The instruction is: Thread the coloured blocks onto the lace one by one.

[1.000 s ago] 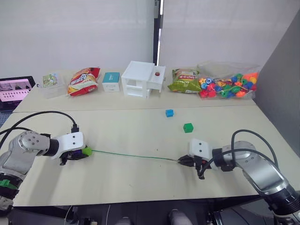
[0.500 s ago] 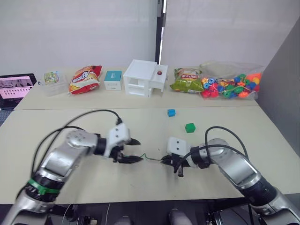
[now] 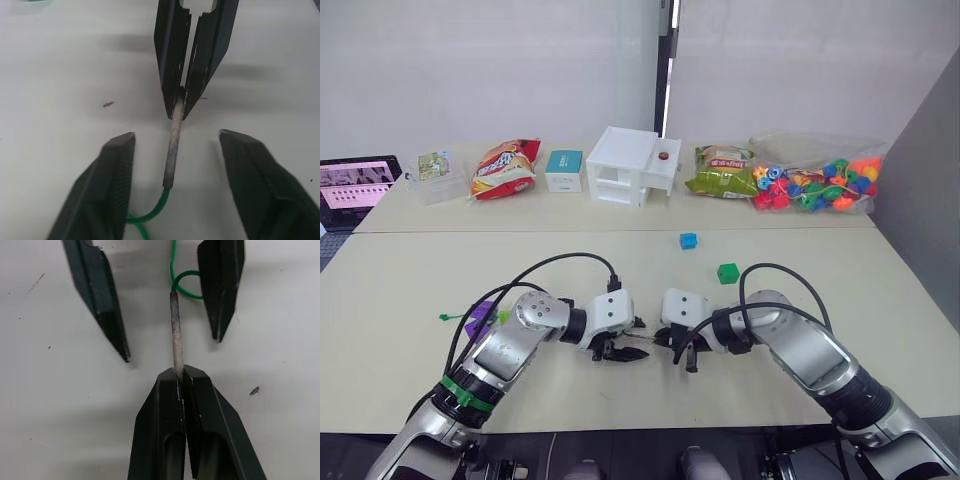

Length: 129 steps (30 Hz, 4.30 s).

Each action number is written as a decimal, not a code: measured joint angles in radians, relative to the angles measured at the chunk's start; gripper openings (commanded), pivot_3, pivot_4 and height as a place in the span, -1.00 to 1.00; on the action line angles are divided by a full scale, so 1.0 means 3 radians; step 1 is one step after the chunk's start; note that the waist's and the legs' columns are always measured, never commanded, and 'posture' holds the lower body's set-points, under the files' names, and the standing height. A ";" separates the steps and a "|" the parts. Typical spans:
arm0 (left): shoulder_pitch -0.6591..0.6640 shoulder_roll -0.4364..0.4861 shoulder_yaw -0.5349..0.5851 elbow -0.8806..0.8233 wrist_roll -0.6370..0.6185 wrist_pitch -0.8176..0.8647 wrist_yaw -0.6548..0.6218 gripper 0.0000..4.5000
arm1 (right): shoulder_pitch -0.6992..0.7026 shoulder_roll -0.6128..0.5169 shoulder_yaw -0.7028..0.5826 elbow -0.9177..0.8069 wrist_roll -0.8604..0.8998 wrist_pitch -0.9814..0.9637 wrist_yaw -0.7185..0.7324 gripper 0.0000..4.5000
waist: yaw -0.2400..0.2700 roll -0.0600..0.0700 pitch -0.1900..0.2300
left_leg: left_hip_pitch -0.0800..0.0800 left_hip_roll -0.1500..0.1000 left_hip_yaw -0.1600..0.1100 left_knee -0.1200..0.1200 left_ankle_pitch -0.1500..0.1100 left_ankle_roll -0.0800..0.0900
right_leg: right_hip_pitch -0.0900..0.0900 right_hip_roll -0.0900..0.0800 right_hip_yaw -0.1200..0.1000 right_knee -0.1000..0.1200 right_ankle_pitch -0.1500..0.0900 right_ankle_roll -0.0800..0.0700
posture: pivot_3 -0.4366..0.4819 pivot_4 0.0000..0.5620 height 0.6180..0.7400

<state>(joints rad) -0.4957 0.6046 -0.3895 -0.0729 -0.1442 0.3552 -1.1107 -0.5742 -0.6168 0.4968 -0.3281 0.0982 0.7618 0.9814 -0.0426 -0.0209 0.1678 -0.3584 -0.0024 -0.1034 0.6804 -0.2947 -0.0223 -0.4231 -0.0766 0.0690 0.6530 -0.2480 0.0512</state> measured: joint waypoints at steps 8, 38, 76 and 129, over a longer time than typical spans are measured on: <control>-0.0012 -0.0037 0.0001 0.0090 0.0023 -0.0043 -0.0063 -0.99 | 0.0000 -0.0015 -0.0005 -0.0044 0.0010 0.0015 0.0001 -1.00 | 0.0000 0.0000 0.0000 | 0.0000 0.0000 -0.0001 0.0000 0.0000 0.0000 | 0.0000 0.0000 0.0000 0.0000 0.0000 0.0000 | -0.05 -0.47 1.00; -0.0066 0.0124 0.0104 -0.0011 0.0007 0.0215 -0.0116 -1.00 | 0.1623 0.0955 -0.1661 -0.0966 0.0124 0.0687 -0.1909 0.95 | 0.0021 -0.0001 -0.0001 | -0.0005 0.0002 -0.0001 -0.0002 0.0000 -0.0001 | 0.0000 0.0002 0.0000 -0.0009 0.0000 0.0001 | -0.05 -0.47 1.00; 0.0013 0.0132 0.0138 -0.0132 0.0009 0.0327 -0.0062 -1.00 | 0.1669 0.1842 -0.1203 -0.1262 0.0119 0.0441 -0.3018 -0.47 | -0.0012 0.0008 -0.0004 | -0.0011 0.0001 -0.0006 -0.0006 0.0000 0.0000 | -0.0007 0.0001 -0.0001 -0.0009 0.0001 0.0000 | -0.05 -0.47 1.00; 0.0158 0.0336 0.0195 -0.0774 -0.0181 0.0866 -0.0034 -1.00 | -0.0390 -0.0232 -0.0072 0.1978 -0.0093 -0.2729 0.1580 -0.15 | 0.0000 0.0003 0.0000 | -0.0005 0.0001 0.0001 -0.0002 -0.0002 0.0003 | 0.0003 0.0000 0.0000 -0.0017 0.0002 0.0001 | -0.05 -0.47 1.00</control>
<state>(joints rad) -0.4484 0.7053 -0.3309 -0.3052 -0.1986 0.6149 -1.1210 -0.6911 -0.6865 0.4754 0.2653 0.0703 -0.0569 1.4554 -0.0427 -0.0200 0.1678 -0.3598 -0.0020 -0.1031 0.6800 -0.2953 -0.0213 -0.4222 -0.0768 0.0690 0.6478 -0.2476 0.0514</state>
